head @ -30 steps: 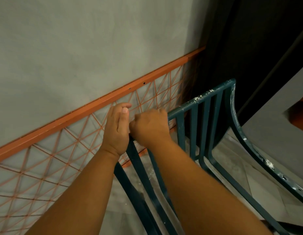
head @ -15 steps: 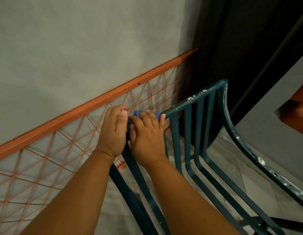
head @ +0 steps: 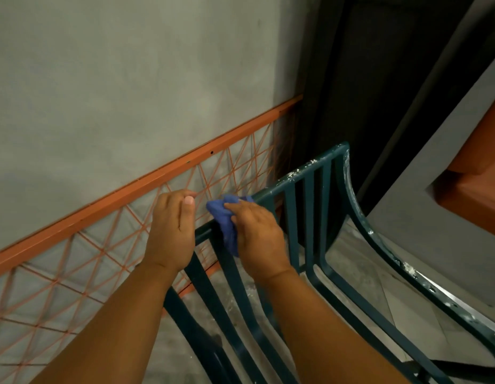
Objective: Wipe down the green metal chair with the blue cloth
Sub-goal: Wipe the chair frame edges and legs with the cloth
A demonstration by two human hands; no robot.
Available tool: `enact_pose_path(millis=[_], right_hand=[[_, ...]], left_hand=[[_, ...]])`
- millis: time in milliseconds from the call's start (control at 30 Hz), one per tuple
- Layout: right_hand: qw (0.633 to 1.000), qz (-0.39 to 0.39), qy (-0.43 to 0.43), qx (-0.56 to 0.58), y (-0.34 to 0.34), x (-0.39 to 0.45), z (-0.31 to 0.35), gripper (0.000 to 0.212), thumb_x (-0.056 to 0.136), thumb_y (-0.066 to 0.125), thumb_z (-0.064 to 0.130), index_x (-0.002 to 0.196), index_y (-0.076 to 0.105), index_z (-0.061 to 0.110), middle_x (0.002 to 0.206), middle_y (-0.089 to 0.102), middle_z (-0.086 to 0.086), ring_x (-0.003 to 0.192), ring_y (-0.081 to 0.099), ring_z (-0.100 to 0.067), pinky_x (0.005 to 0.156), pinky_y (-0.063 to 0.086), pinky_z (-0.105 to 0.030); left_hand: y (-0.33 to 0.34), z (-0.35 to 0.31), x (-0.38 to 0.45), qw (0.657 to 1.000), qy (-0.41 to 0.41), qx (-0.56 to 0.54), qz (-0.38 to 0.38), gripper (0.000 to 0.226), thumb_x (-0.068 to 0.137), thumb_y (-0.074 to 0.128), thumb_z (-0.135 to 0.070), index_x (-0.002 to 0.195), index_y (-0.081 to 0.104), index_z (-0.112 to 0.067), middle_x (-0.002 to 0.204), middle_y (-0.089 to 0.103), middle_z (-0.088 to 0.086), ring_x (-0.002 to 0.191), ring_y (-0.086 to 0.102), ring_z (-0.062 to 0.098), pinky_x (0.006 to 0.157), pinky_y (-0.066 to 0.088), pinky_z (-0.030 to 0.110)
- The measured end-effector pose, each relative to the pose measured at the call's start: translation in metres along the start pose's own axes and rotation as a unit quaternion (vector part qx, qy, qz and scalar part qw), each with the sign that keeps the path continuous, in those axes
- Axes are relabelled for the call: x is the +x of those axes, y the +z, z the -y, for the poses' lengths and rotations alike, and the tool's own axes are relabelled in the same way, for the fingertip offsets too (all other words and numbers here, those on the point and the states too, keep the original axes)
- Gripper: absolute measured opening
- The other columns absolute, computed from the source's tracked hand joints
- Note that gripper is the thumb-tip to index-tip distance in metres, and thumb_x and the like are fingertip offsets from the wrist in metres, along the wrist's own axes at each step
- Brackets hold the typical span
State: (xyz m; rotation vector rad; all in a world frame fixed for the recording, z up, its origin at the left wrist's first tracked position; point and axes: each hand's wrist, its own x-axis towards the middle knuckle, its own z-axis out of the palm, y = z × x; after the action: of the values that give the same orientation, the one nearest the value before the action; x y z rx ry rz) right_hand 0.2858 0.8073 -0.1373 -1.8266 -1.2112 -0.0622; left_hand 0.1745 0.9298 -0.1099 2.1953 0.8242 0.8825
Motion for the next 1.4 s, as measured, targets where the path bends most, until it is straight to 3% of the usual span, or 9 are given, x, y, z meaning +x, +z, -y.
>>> enact_pose_path(millis=[100, 200, 267, 333, 467, 667, 867, 1267, 1400], right_hand=[[0.977, -0.148, 0.122, 0.094, -0.022, 0.016, -0.01, 0.027, 0.098, 0.038, 0.032, 0.116, 0.058, 0.027, 0.112, 0.06, 0.005, 0.098, 0.056, 0.003, 0.087, 0.051, -0.019], [0.974, -0.156, 0.152, 0.063, -0.027, 0.037, -0.017, 0.031, 0.1, 0.04, 0.032, 0.126, 0.056, 0.027, 0.152, 0.029, 0.0, 0.128, 0.033, 0.004, 0.098, 0.031, -0.006], [0.995, -0.017, 0.095, -0.026, -0.017, 0.039, -0.019, 0.035, 0.099, 0.043, 0.034, 0.134, 0.048, 0.037, 0.159, 0.011, 0.008, 0.144, 0.011, -0.003, 0.117, 0.018, -0.027], [0.986, 0.081, 0.026, -0.142, -0.008, 0.031, -0.027, 0.041, 0.099, 0.037, 0.041, 0.14, 0.04, 0.037, 0.157, 0.021, 0.007, 0.148, 0.002, -0.018, 0.118, 0.002, -0.055], [0.979, 0.101, -0.011, -0.175, -0.023, 0.031, -0.046, 0.048, 0.098, 0.026, 0.049, 0.143, 0.036, 0.034, 0.149, 0.037, 0.007, 0.148, 0.009, -0.018, 0.118, 0.0, -0.054], [0.987, 0.039, 0.076, -0.132, -0.011, 0.046, -0.03, 0.036, 0.096, 0.044, 0.037, 0.128, 0.053, 0.025, 0.131, 0.055, 0.005, 0.142, 0.023, -0.019, 0.118, -0.004, -0.052], [0.989, 0.073, -0.024, -0.126, -0.029, 0.032, -0.049, 0.042, 0.095, 0.048, 0.036, 0.137, 0.048, 0.026, 0.141, 0.049, 0.008, 0.14, 0.028, -0.014, 0.12, 0.001, -0.042], [0.985, 0.11, -0.052, -0.12, -0.035, 0.036, -0.051, 0.042, 0.096, 0.048, 0.026, 0.138, 0.049, 0.024, 0.143, 0.049, 0.005, 0.14, 0.031, -0.016, 0.12, 0.005, -0.04], [0.988, 0.079, 0.02, -0.132, -0.027, 0.054, -0.042, 0.035, 0.097, 0.046, 0.031, 0.129, 0.056, 0.022, 0.134, 0.055, 0.005, 0.133, 0.038, -0.014, 0.119, 0.008, -0.043]], left_hand=[[0.011, -0.013, 0.008, 0.999, 0.018, 0.026, -0.008, 0.038, 0.096, 0.029, -0.036, 0.116, 0.053, -0.015, 0.114, 0.047, 0.001, 0.106, 0.044, 0.01, 0.087, 0.029, 0.014], [0.029, -0.034, 0.027, 0.998, 0.049, 0.031, 0.016, 0.038, 0.096, 0.029, -0.038, 0.119, 0.052, -0.018, 0.119, 0.044, -0.002, 0.109, 0.042, 0.008, 0.086, 0.027, 0.011], [0.043, -0.047, 0.04, 0.996, 0.074, 0.032, 0.035, 0.038, 0.095, 0.03, -0.036, 0.118, 0.053, -0.016, 0.12, 0.045, 0.002, 0.109, 0.043, 0.011, 0.087, 0.032, 0.016], [0.056, -0.053, 0.049, 0.994, 0.093, 0.036, 0.051, 0.036, 0.095, 0.032, -0.032, 0.117, 0.054, -0.013, 0.121, 0.047, 0.005, 0.111, 0.045, 0.015, 0.091, 0.037, 0.025], [0.072, -0.04, 0.054, 0.993, 0.079, 0.062, 0.055, 0.03, 0.098, 0.036, -0.026, 0.119, 0.054, -0.013, 0.123, 0.046, 0.007, 0.114, 0.044, 0.019, 0.094, 0.034, 0.026], [0.077, -0.037, 0.052, 0.995, 0.072, 0.059, 0.039, 0.031, 0.099, 0.033, -0.027, 0.115, 0.054, -0.012, 0.118, 0.046, 0.005, 0.105, 0.045, 0.012, 0.08, 0.03, 0.01], [0.075, -0.033, 0.057, 0.998, 0.045, 0.042, 0.026, 0.033, 0.099, 0.03, -0.029, 0.114, 0.055, -0.014, 0.117, 0.049, 0.005, 0.107, 0.045, 0.014, 0.086, 0.033, 0.022], [0.077, -0.034, 0.057, 0.997, 0.04, 0.048, 0.035, 0.045, 0.094, 0.023, -0.039, 0.114, 0.056, -0.015, 0.116, 0.05, 0.003, 0.108, 0.043, 0.013, 0.09, 0.032, 0.024], [0.078, -0.034, 0.057, 0.997, 0.042, 0.045, 0.039, 0.045, 0.094, 0.023, -0.039, 0.113, 0.056, -0.015, 0.116, 0.05, 0.002, 0.108, 0.043, 0.012, 0.09, 0.03, 0.022]])
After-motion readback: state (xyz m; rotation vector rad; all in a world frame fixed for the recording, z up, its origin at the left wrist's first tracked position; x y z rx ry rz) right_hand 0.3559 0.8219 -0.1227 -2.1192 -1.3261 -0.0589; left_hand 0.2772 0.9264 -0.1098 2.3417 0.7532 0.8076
